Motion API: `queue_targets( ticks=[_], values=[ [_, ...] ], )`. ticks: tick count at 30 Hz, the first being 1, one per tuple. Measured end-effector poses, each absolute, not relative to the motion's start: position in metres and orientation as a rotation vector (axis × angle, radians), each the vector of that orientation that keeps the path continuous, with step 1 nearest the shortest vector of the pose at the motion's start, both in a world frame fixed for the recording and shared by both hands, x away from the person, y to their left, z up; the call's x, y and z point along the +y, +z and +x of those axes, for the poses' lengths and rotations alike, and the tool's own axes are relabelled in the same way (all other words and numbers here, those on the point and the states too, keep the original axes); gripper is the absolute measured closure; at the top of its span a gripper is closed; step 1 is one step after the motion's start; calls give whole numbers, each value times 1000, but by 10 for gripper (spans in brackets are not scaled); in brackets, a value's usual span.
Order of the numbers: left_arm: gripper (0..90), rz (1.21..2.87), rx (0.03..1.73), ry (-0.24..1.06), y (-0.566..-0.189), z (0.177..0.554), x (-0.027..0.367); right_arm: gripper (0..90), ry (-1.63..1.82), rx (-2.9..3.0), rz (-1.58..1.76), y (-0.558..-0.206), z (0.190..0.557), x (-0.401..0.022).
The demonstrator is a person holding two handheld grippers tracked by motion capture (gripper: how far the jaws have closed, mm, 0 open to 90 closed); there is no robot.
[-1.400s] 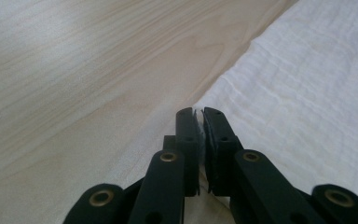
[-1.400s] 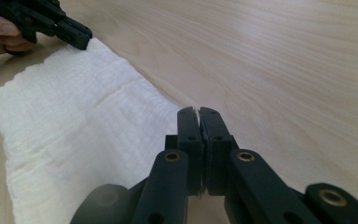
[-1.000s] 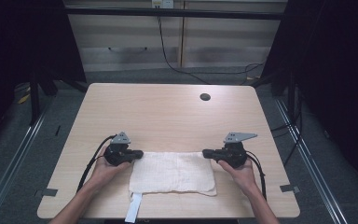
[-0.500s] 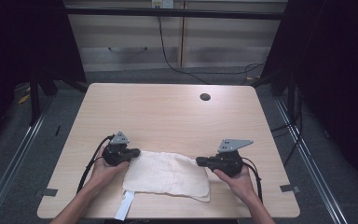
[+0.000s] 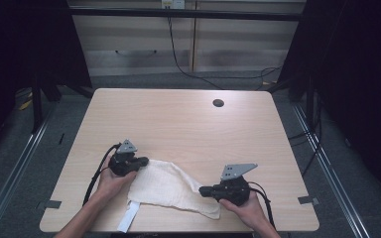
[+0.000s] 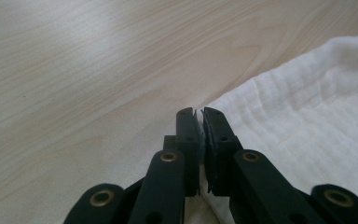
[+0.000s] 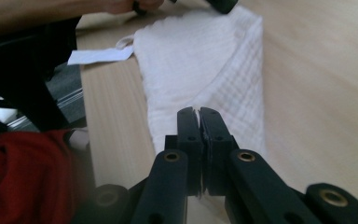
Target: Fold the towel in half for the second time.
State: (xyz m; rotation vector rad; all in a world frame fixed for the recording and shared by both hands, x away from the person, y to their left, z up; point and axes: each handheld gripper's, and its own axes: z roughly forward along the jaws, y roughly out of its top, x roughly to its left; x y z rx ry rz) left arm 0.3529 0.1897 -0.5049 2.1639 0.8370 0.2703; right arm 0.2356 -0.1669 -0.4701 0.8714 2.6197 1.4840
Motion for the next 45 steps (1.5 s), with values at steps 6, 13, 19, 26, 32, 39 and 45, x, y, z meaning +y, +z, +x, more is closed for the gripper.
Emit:
queue_targets(
  ticks=[6,13,19,26,32,39,45],
  values=[
    [857,2161,847,281,-505,352,190,876,1432,2736,878,-488,225,-160],
    [857,2164,848,272,-505,354,189,875,1331,2823,871,-499,225,-154],
    [856,2070,855,275,-492,353,193,878,1321,2807,896,-502,234,-157],
    [855,1976,819,285,-472,345,196,879,1281,2712,971,-502,252,-173],
    [854,1954,726,299,-456,336,184,880,1219,2651,1040,-500,268,-182],
    [853,1981,611,295,-442,316,174,882,1118,2602,1081,-497,287,-183],
    [852,2065,543,250,-454,287,175,882,1172,2557,1104,-501,284,-186]
  ],
)
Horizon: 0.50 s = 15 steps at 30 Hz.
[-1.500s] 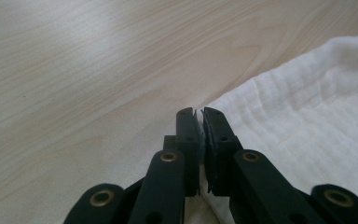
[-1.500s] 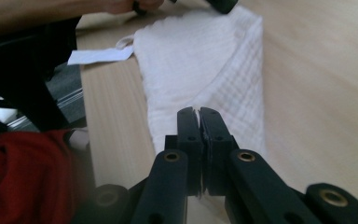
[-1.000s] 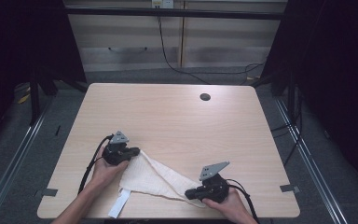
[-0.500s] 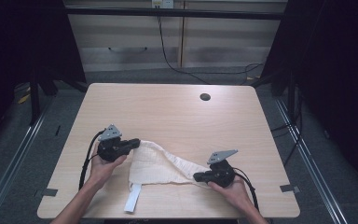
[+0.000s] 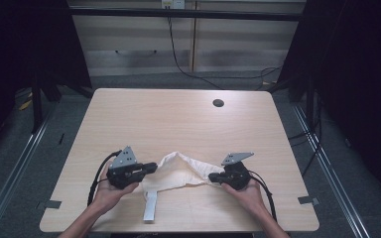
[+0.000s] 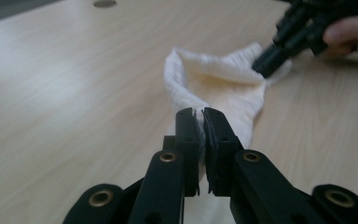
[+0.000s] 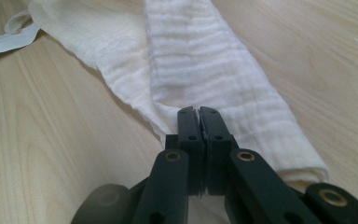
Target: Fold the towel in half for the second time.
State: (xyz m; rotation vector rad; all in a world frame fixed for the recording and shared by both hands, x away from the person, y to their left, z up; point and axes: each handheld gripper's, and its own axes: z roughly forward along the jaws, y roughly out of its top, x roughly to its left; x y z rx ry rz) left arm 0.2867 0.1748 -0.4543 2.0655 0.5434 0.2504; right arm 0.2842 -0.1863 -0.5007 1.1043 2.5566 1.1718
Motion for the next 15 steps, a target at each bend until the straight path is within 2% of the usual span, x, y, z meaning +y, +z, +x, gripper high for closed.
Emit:
queue_targets(
  ticks=[5,15],
  values=[
    [852,2159,516,209,-472,273,174,881,1171,2554,1089,-501,284,-187],
    [852,2252,546,194,-494,274,185,880,1144,2508,1076,-500,277,-194]
  ],
)
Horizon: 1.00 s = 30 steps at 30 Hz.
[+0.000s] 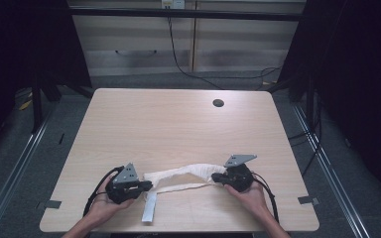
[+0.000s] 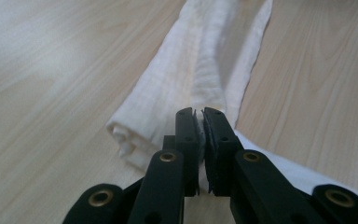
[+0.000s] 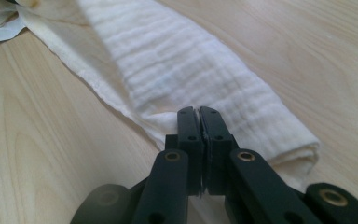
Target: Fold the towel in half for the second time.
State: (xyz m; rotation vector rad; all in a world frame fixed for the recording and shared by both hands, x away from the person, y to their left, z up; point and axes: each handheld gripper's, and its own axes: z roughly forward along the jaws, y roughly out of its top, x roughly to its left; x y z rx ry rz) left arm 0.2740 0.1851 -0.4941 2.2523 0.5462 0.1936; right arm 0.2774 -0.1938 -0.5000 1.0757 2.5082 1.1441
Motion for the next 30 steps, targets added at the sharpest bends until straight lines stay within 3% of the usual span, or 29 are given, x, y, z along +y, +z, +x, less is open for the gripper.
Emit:
queue_targets(
  ticks=[16,30],
  values=[
    [853,2228,580,213,-501,285,176,881,1093,2432,1156,-498,251,-223],
    [849,2198,661,276,-504,321,176,880,1139,2371,1226,-504,288,-220]
  ],
)
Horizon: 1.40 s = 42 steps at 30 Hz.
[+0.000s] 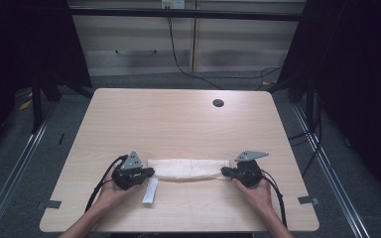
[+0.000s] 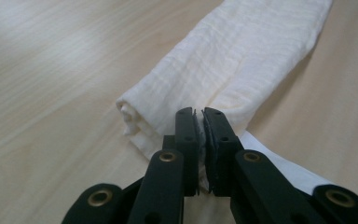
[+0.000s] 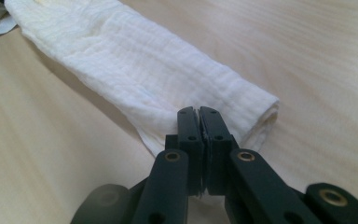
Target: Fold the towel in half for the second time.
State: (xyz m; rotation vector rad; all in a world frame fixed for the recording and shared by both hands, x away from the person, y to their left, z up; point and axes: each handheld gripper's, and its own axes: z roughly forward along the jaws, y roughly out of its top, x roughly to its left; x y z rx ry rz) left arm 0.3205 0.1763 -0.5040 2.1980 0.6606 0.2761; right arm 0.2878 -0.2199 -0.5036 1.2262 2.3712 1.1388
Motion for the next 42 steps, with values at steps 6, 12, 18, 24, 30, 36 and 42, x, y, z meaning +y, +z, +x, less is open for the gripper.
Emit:
queue_targets(
  ticks=[6,12,18,24,30,36,42],
  values=[
    [835,2168,684,243,-504,322,182,874,1162,2365,1224,-504,290,-219],
    [752,2141,699,224,-499,312,187,819,1207,2366,1205,-498,281,-220],
    [679,2108,706,207,-491,303,194,762,1300,2362,1201,-489,268,-227],
    [526,2075,736,199,-479,294,206,718,1394,2313,1187,-471,249,-235],
    [407,2037,785,206,-468,289,225,646,1474,2203,1192,-453,233,-253],
    [244,1988,838,218,-460,287,250,533,1416,2131,1268,-456,225,-274],
    [217,1933,944,285,-466,292,271,467,1408,2017,1339,-458,226,-299]
  ],
)
